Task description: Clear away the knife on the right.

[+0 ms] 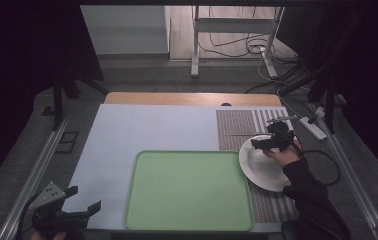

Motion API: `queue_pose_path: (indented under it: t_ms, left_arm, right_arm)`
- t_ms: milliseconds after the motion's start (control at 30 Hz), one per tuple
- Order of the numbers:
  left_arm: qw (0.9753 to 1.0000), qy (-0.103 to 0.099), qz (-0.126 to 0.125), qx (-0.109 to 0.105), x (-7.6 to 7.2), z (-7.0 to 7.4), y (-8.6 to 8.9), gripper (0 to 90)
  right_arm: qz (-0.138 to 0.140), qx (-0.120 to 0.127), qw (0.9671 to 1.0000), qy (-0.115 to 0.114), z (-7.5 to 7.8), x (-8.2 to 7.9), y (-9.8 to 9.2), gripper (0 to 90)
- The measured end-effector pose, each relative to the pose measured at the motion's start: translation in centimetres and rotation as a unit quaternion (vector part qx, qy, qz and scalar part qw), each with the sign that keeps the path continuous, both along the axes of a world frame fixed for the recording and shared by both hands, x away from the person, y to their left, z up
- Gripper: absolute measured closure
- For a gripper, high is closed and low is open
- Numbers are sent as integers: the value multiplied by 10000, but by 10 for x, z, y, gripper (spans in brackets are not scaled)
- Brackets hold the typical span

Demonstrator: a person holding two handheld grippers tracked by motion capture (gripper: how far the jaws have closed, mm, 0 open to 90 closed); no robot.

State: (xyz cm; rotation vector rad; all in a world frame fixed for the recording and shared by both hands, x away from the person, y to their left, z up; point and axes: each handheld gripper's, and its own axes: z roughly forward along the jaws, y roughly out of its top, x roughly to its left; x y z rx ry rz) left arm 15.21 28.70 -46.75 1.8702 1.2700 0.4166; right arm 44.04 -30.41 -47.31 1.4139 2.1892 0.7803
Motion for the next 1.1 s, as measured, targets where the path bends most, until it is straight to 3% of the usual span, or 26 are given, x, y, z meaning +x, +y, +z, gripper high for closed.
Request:
queue_pose_path:
  t_ms: [633, 800, 933, 967, 1100]
  left_arm:
    - [10000, -3, -8, 2, 0, 0, 0, 39]
    - [10000, -3, -7, -2, 0, 0, 0, 39]
    - [10000, 1, -5, -2, 0, 0, 0, 39]
    - [10000, 2, -2, -11, 0, 0, 0, 39]
    - [10000, 8, 1, -23, 0, 0, 1, 39]
  right_arm:
    - [-431, -69, 9990, 54, -9, 40, -22, 0]
    - [-554, 16, 9984, 113, -9, 50, -32, 14]
    - [-565, 25, 9983, 124, -8, 56, -36, 116]
    - [-573, -46, 9982, 149, -8, 59, -38, 228]
    - [-476, -102, 9985, 241, -7, 66, -43, 518]
